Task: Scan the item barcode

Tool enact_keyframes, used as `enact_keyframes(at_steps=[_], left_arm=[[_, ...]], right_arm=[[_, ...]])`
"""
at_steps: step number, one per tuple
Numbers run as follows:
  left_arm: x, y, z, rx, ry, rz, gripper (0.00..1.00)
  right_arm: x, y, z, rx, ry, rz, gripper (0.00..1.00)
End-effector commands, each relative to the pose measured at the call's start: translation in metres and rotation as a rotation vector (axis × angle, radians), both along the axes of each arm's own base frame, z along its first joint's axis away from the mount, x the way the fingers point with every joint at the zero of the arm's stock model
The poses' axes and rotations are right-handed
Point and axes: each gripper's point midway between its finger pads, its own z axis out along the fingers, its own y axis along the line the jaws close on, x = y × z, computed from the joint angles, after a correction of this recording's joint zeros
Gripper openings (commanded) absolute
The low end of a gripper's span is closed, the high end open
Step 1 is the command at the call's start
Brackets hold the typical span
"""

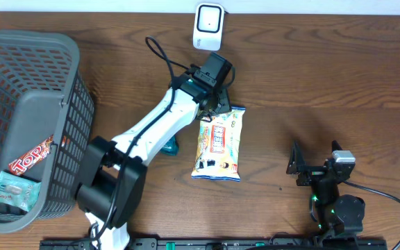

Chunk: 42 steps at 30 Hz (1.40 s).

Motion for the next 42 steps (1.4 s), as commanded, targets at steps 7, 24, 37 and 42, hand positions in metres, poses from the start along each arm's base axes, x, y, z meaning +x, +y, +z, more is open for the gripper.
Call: enact_keyframes(at_steps=[7, 24, 37, 42], left_arm=[[0.000, 0.001, 0.025, 0.049, -0.083, -0.068, 0.98], [-0.042, 0.226, 0.319, 0.417, -0.773, 0.445, 0.98], [-0.117, 0.431, 0.194, 0.192, -0.122, 1.369, 0.98], [-0.126, 0.458, 0.133, 0.155, 0.122, 1.563, 0.98]], right_arm=[[0.000, 0.000, -0.001, -0.016, 0.003, 0.001, 0.99], [0.000, 0.000, -0.001, -0.015, 0.003, 0.001, 0.99], [0.000, 0.000, -0.001, -0.016, 0.003, 0.001, 0.99], [0.000, 0.000, -0.001, -0.016, 0.003, 0.001, 0.99]])
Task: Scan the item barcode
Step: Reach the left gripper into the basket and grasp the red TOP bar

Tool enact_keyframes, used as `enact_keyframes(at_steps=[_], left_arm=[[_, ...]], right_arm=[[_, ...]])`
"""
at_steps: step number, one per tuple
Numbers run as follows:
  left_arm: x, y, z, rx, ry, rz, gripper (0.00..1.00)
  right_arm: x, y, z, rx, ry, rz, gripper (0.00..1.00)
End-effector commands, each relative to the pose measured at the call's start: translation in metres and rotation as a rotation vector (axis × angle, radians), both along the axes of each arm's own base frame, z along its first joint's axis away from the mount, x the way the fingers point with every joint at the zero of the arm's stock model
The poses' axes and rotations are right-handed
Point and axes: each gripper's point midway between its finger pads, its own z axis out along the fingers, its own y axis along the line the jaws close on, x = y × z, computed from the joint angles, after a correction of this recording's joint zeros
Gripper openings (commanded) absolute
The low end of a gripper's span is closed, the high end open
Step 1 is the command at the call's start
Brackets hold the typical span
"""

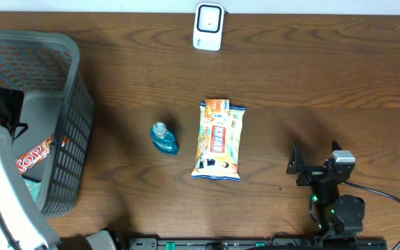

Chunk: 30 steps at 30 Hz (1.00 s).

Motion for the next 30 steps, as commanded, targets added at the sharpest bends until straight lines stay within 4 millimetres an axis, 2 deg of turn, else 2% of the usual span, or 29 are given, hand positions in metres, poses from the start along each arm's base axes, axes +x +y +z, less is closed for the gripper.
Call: enact_keyframes(at_steps=[1, 6, 11, 19, 24, 30], left_arm=[[0.000, 0.003, -0.044, -0.154, 0.036, 0.164, 0.98], [0.000, 0.003, -0.111, -0.246, 0.148, 0.327, 0.98], [0.000, 0.003, -0.153, -0.277, 0.180, 0.441, 0.98], [0.012, 0.013, -0.190, -0.261, 0.144, 0.443, 0.98], [0.011, 0.026, -0.210, -0.221, 0.097, 0.463, 0.98], [0.009, 0.036, -0.225, -0.201, 0.052, 0.489, 0.98]], right_arm=[[0.000, 0.000, -0.001, -0.015, 0.002, 0.001, 0.99], [0.000, 0.000, -0.001, -0.015, 0.002, 0.001, 0.99], [0.000, 0.000, -0.001, -0.015, 0.002, 0.001, 0.99], [0.000, 0.000, -0.001, -0.015, 0.002, 0.001, 0.99], [0.000, 0.000, -0.001, -0.015, 0.002, 0.001, 0.99], [0.000, 0.000, -0.001, -0.015, 0.002, 0.001, 0.99]])
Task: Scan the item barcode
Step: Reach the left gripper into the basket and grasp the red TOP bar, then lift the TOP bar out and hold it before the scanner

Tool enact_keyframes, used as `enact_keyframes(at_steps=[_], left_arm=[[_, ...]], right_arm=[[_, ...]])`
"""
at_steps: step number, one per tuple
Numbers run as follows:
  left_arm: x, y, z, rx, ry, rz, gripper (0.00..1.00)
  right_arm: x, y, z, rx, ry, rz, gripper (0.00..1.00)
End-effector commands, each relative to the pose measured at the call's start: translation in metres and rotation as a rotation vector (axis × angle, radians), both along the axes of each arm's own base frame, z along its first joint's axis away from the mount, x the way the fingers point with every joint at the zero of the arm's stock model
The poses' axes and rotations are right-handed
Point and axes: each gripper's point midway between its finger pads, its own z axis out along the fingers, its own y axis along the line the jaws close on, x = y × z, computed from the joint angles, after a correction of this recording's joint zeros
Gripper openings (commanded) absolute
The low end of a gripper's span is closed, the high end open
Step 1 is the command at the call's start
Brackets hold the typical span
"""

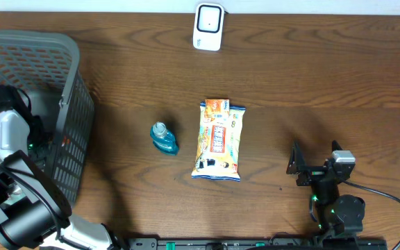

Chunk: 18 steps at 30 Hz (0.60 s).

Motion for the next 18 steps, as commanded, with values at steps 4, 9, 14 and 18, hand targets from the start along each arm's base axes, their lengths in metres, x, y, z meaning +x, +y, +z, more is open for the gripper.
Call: enact_keyframes(at_steps=[4, 9, 14, 18], left_arm=[[-0.014, 0.003, -0.020, 0.013, 0.031, 0.031, 0.97], [-0.027, -0.003, -0.035, 0.012, 0.062, 0.033, 0.97], [-0.036, -0.007, -0.044, 0.007, 0.082, 0.029, 0.69], [-0.042, -0.014, -0.045, -0.024, 0.111, 0.017, 0.12]], right_arm=[[0.000, 0.000, -0.001, -0.015, 0.002, 0.001, 0.99], [0.000, 0.000, -0.001, -0.015, 0.002, 0.001, 0.99], [0.000, 0.000, -0.001, -0.016, 0.002, 0.001, 0.99], [0.000, 0.000, -0.001, -0.015, 0.002, 0.001, 0.99]])
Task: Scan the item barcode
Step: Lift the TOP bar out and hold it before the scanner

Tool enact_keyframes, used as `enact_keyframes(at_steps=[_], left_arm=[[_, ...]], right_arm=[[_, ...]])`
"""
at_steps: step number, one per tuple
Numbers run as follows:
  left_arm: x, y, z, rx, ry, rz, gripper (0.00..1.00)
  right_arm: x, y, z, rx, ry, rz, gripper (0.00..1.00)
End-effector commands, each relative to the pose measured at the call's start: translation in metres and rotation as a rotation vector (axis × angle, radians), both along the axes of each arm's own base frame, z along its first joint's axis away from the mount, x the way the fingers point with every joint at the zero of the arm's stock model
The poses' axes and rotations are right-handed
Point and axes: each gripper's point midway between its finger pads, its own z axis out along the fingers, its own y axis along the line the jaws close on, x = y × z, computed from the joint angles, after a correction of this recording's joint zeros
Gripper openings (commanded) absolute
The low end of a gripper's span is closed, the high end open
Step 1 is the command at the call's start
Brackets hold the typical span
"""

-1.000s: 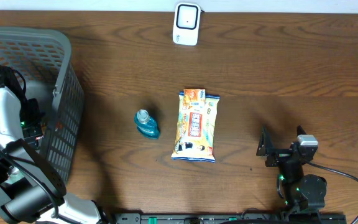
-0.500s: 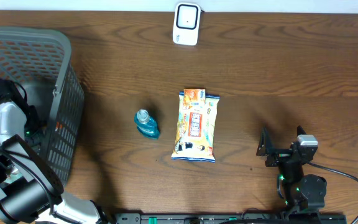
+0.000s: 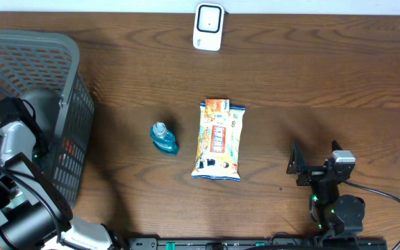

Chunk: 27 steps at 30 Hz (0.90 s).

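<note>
The white barcode scanner stands at the table's far edge. A yellow snack bag lies flat in the middle, with a small teal bottle on its left. My left arm reaches down into the grey basket at the left. Its gripper is hidden under the wrist, so its state and contents are unknown. A bit of red wrapper shows through the basket's mesh. My right gripper rests near the front right, away from every item, and its jaw state is unclear.
The basket's tall mesh wall stands between the left arm and the table's middle. A black cable loops by the right arm's base. Bare wood lies between the bag and the scanner.
My left wrist has shifted slightly toward the front inside the basket. The bag, the bottle, the scanner and the right arm have not moved.
At first my left gripper was at the top end of the snack bag in the middle of the table. Then the arm was over the basket at the left, with the bag left lying flat. Since then it has been down inside the basket.
</note>
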Motion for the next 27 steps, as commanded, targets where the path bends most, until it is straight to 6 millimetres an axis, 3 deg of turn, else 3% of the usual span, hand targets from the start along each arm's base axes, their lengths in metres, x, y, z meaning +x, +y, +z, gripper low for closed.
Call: enact_keyframes(at_steps=[1, 4, 7, 8, 9, 11, 13, 14, 16, 18, 20, 21, 23, 24, 26, 27], left_arm=[[-0.016, -0.020, -0.025, -0.101, 0.059, -0.014, 0.08], [0.003, -0.013, -0.007, -0.090, 0.005, -0.098, 0.07], [0.034, -0.006, 0.031, -0.056, -0.118, -0.192, 0.07], [0.052, -0.001, 0.065, -0.014, -0.213, -0.232, 0.07], [0.061, 0.001, 0.088, 0.015, -0.273, -0.250, 0.08], [0.078, 0.005, 0.155, 0.112, -0.435, -0.278, 0.07], [0.081, 0.004, 0.210, 0.196, -0.549, -0.297, 0.07], [0.080, -0.004, 0.255, 0.253, -0.651, -0.325, 0.08], [0.076, -0.020, 0.296, 0.284, -0.761, -0.371, 0.07], [0.074, -0.047, 0.328, 0.284, -0.877, -0.459, 0.07], [0.075, -0.093, 0.357, 0.271, -0.975, -0.638, 0.07], [0.077, -0.127, 0.368, 0.273, -1.002, -0.783, 0.07], [0.083, -0.173, 0.374, 0.287, -1.000, -1.000, 0.07], [0.088, -0.207, 0.373, 0.280, -0.994, -1.154, 0.07], [0.094, -0.251, 0.366, 0.266, -0.973, -1.336, 0.07], [0.096, -0.263, 0.363, 0.262, -0.964, -1.382, 0.07]], right_arm=[[0.000, 0.000, -0.001, -0.015, 0.002, 0.001, 0.99], [0.000, 0.000, -0.001, -0.015, 0.002, 0.001, 0.99], [0.000, 0.000, -0.001, -0.015, 0.002, 0.001, 0.99], [0.000, 0.000, -0.001, -0.016, 0.002, 0.001, 0.99], [0.000, 0.000, -0.001, -0.016, 0.002, 0.001, 0.99], [0.000, 0.000, -0.001, -0.015, 0.002, 0.001, 0.99], [0.000, 0.000, -0.001, -0.015, 0.002, 0.001, 0.99], [0.000, 0.000, -0.001, -0.015, 0.002, 0.001, 0.99], [0.000, 0.000, -0.001, -0.015, 0.002, 0.001, 0.99], [0.000, 0.000, -0.001, -0.016, 0.002, 0.001, 0.99], [0.000, 0.000, -0.001, -0.016, 0.002, 0.001, 0.99], [0.000, 0.000, -0.001, -0.015, 0.002, 0.001, 0.99], [0.000, 0.000, -0.001, -0.015, 0.002, 0.001, 0.99], [0.000, 0.000, -0.001, -0.015, 0.002, 0.001, 0.99], [0.000, 0.000, -0.001, -0.015, 0.002, 0.001, 0.99], [0.000, 0.000, -0.001, -0.015, 0.002, 0.001, 0.99]])
